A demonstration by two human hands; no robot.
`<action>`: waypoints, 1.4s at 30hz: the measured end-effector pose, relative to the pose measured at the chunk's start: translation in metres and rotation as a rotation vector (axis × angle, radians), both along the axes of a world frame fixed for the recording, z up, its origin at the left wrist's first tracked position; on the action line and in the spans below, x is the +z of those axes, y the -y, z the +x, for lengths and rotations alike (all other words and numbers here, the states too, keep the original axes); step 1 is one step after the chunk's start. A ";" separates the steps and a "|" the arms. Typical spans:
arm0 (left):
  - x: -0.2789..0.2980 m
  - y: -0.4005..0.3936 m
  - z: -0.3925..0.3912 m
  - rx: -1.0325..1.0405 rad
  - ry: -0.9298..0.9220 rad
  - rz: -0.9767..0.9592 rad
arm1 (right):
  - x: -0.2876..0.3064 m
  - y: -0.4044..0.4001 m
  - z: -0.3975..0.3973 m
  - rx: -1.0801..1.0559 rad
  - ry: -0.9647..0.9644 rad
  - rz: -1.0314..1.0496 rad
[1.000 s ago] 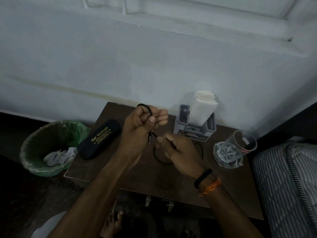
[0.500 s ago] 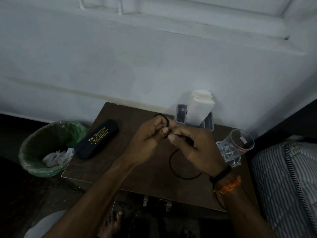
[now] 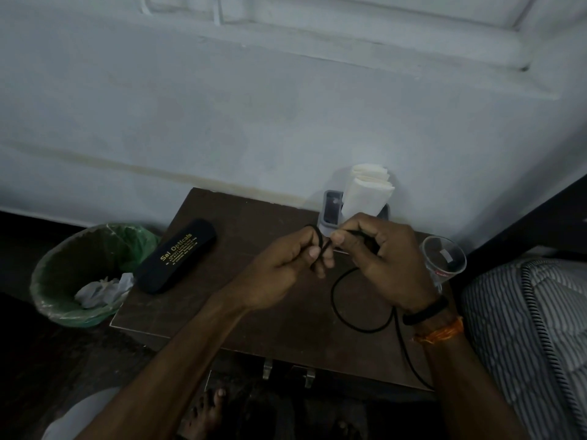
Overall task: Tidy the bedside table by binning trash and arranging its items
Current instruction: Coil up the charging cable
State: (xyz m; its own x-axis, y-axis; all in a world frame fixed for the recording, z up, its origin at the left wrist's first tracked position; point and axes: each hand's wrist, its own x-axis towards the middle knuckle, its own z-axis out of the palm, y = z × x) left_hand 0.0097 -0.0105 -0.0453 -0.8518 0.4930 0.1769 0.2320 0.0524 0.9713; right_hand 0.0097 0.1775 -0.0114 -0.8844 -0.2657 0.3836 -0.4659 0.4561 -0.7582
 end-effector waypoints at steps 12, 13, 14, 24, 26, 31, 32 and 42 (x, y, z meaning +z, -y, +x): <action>-0.004 0.007 0.007 -0.114 -0.069 -0.330 | 0.000 -0.001 -0.003 -0.021 -0.019 0.021; -0.004 0.008 0.007 -0.109 -0.062 -0.336 | 0.000 -0.001 -0.003 -0.010 -0.014 0.021; -0.004 0.009 0.008 -0.105 -0.050 -0.329 | 0.001 0.000 -0.003 0.000 -0.007 0.013; 0.021 -0.002 0.022 -0.377 0.360 0.252 | -0.010 0.007 -0.007 -0.058 0.099 -0.254; 0.020 -0.003 0.024 -0.408 0.426 0.344 | -0.020 0.010 -0.009 -0.059 0.131 -0.293; 0.019 -0.001 0.019 -0.325 0.492 0.508 | -0.054 0.015 -0.008 -0.006 0.328 -0.209; 0.019 -0.001 0.017 -0.270 0.498 0.531 | -0.058 0.016 -0.006 -0.001 0.350 -0.176; 0.005 0.001 -0.005 0.302 0.522 0.564 | -0.032 0.027 0.013 0.158 0.476 0.332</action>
